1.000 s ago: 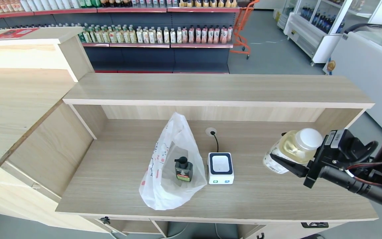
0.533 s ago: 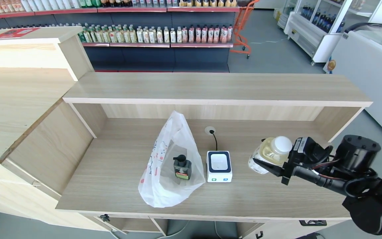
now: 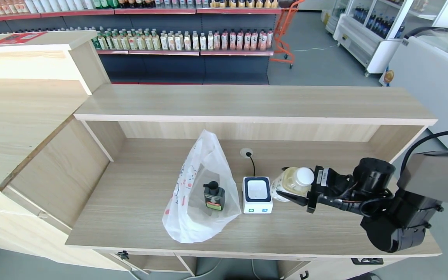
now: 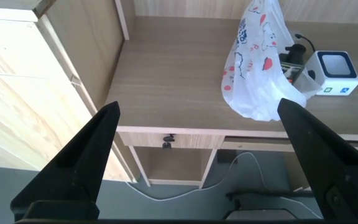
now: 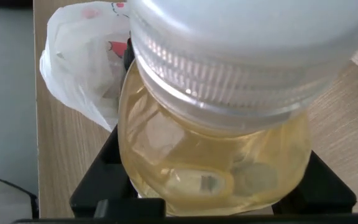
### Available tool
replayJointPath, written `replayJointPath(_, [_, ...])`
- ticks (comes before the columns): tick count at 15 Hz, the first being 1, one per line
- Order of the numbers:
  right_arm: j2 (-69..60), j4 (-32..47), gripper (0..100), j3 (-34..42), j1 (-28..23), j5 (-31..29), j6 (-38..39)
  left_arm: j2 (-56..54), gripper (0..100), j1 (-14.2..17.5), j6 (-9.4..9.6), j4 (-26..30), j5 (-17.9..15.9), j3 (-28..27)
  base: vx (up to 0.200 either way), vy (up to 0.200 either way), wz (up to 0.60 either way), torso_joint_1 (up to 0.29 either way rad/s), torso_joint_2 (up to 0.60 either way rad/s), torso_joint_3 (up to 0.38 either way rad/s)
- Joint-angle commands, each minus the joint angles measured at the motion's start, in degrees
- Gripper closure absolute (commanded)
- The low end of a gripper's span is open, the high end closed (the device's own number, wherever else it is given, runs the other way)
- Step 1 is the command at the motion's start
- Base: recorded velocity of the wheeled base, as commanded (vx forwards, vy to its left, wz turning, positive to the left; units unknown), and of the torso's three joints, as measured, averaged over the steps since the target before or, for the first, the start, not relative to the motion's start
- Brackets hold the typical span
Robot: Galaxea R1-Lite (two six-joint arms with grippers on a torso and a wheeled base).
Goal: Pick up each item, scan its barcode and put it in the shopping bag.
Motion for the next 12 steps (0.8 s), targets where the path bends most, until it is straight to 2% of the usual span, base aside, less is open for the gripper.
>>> replayJointPath(1, [4.8, -0.1, 100, -2.4, -0.4, 2.2, -2.2, 0.0, 0, 0.0, -0.04, 0.0, 0.0, 0.0, 0.0, 0.0, 0.0, 0.0, 0.0, 0.0])
replayJointPath(12, [13.5, -0.1, 100, -16.3, 0.5, 4.2, -2.7, 0.0, 0, 0.0, -0.04, 0.0, 0.0, 0.0, 0.0, 0.0, 0.0, 0.0, 0.0, 0.0])
